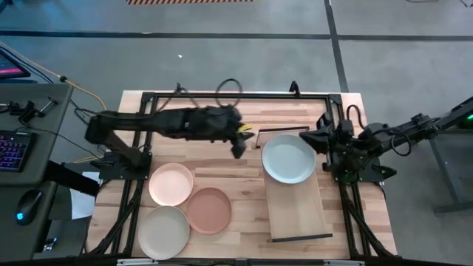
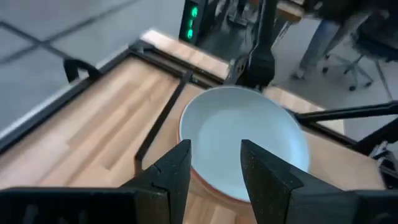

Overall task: Place and stack plates onto a shelf
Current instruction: Stack the blue plate on top of the orange plate on the shelf

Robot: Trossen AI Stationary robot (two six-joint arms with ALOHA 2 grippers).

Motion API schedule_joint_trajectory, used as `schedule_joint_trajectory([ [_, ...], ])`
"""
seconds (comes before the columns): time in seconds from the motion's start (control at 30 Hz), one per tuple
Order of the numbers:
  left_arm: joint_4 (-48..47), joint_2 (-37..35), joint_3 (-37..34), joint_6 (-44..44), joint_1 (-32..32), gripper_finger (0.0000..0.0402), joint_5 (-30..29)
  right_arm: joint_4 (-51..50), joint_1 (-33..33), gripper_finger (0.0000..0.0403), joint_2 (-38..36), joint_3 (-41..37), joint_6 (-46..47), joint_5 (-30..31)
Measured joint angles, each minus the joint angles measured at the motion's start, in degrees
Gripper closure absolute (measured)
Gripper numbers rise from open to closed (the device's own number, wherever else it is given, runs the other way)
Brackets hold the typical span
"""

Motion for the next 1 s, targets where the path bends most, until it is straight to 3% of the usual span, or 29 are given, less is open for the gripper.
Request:
schedule_joint_trajectory([
  [0.17, 8.0, -11.6, -12.0, 2.2, -2.6, 0.0273, -0.8, -11.4, 1.2, 0.0403, -0.3, 0.0, 12.9, -6.5],
  [0.3, 21.7, -20.5, -24.0, 3.1, -4.9, 0.0273, 3.3, -18.4, 3.2, 0.0403, 1.0, 0.0, 22.3, -10.3],
  [0.5, 43.2, -28.9, -38.3, 1.1, -7.0, 0.0273, 4.0, -21.5, 7.5, 0.0403, 8.1, 0.0, 25.3, -14.1],
  [0.77, 47.1, -31.2, -42.8, -0.6, -7.3, 0.0273, 3.9, -31.8, 10.1, 0.0403, 16.0, 4.5, 17.6, -11.8],
  [1.0, 47.1, -30.9, -42.8, 0.6, -7.3, 0.0273, 3.9, -38.3, 10.1, 0.0403, 16.9, 5.5, 16.2, -9.4],
])
